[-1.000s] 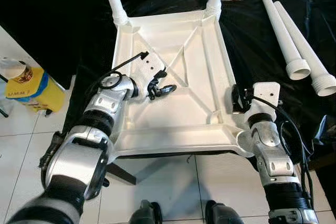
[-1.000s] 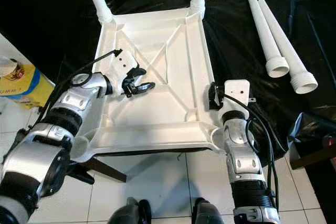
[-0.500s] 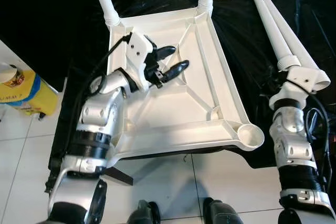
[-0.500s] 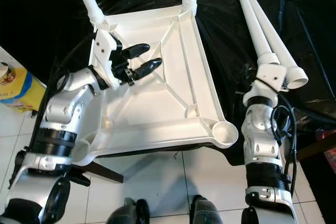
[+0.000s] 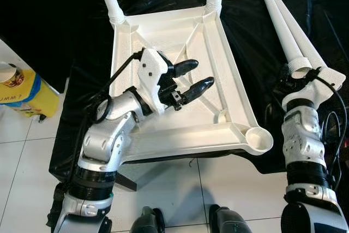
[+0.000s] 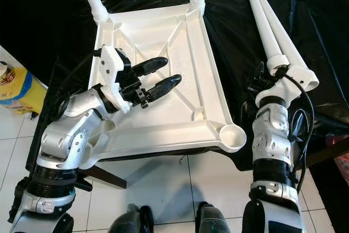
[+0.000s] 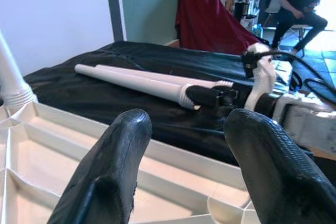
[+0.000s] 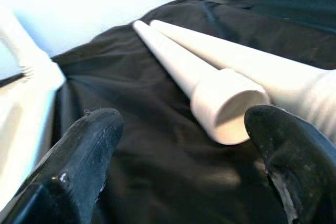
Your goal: Building children table
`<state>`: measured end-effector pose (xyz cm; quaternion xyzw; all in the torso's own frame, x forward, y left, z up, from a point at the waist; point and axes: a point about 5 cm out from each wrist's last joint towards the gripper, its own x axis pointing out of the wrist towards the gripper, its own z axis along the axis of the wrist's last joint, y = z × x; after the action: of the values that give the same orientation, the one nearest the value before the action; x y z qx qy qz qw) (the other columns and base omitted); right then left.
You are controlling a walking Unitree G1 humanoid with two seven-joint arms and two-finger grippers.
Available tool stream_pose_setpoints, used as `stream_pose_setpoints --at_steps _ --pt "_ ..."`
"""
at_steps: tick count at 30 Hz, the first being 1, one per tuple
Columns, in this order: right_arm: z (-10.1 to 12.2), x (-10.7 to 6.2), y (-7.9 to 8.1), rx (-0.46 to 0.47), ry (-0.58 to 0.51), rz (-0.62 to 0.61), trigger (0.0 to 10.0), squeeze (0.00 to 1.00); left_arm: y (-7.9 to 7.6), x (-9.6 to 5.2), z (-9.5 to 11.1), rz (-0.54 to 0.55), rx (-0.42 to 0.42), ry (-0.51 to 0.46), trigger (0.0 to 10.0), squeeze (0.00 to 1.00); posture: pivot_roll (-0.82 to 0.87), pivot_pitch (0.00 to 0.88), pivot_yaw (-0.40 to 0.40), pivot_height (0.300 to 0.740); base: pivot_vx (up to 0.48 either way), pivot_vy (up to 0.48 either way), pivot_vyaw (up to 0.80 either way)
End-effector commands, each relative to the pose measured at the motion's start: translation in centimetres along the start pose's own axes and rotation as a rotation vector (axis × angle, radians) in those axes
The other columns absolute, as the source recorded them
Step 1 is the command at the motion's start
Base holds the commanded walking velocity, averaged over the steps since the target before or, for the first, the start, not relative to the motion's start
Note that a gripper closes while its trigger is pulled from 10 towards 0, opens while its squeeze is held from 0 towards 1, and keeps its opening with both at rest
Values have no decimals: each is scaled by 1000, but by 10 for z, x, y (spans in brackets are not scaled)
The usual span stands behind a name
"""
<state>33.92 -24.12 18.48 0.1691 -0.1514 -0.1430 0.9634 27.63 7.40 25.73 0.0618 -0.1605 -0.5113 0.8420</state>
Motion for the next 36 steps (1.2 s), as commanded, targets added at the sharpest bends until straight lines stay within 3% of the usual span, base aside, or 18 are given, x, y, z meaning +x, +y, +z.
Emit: stream_pose_setpoints --at_steps 1,3,10,36 --pt "-7 -2 -3 47 24 -6 10000 0 -5 0 0 15 -22 0 10000 0 6 197 70 740 0 0 0" --pt "-11 2 -5 131 40 20 10000 0 -15 -1 3 18 -54 -3 10000 0 33 206 67 740 0 0 0" --pt "-16 12 -16 200 66 24 10000 0 -29 -5 12 46 -97 2 10000 0 77 215 54 740 0 0 0" --pt "-8 32 -17 194 14 29 10000 0 -36 -18 20 85 -112 72 10000 0 149 240 69 740 0 0 0"
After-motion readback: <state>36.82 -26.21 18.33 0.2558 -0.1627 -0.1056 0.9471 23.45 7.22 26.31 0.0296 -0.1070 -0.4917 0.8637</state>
